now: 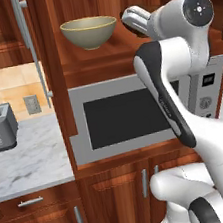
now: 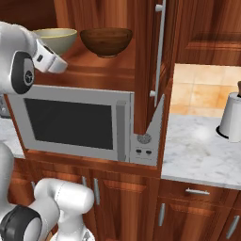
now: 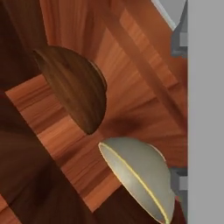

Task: Pick up the bowls from the cabinet and place each bowl in front of a stool on the dining counter.

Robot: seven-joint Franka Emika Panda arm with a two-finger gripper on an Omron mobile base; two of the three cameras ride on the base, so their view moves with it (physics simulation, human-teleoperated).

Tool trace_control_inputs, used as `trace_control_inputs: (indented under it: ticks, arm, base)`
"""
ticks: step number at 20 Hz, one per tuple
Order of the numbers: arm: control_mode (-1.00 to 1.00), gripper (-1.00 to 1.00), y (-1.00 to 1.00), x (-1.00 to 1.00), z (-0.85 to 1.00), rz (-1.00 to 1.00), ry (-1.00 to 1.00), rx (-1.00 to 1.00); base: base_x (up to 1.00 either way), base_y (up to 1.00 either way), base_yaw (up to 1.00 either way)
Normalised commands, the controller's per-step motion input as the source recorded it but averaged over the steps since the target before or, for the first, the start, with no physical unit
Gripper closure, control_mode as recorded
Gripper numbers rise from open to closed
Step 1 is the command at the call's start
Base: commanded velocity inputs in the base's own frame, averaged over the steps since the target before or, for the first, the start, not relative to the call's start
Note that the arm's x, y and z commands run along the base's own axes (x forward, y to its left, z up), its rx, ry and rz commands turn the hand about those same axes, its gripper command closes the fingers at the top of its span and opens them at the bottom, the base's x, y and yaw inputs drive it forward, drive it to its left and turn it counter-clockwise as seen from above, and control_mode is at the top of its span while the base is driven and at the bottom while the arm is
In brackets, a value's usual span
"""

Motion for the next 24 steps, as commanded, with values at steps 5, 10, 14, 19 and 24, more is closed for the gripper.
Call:
trace_control_inputs:
  ticks: [5, 10, 14, 19, 24]
  arm:
    - [-1.0, -1.0, -0.32, 0.0, 0.07, 0.07, 0.03, 0.41]
    - [-1.0, -1.0, -0.54, 0.06, 0.1, 0.22, 0.07, 0.64]
    - [-1.0, -1.0, 0.01, 0.32, 0.0, 0.01, 0.15, 0.05]
    - [-1.0, -1.0, 0.39, 0.58, 0.0, 0.02, 0.03, -0.01]
    - [-1.0, -1.0, 0.58, 0.61, 0.0, 0.06, 0.0, -0.01]
  base:
    - [0.0, 0.0, 0.0]
    - [0.0, 0.0, 0.0]
    - [0.0, 0.0, 0.0]
    - [0.0, 0.0, 0.0]
    - [0.0, 0.0, 0.0]
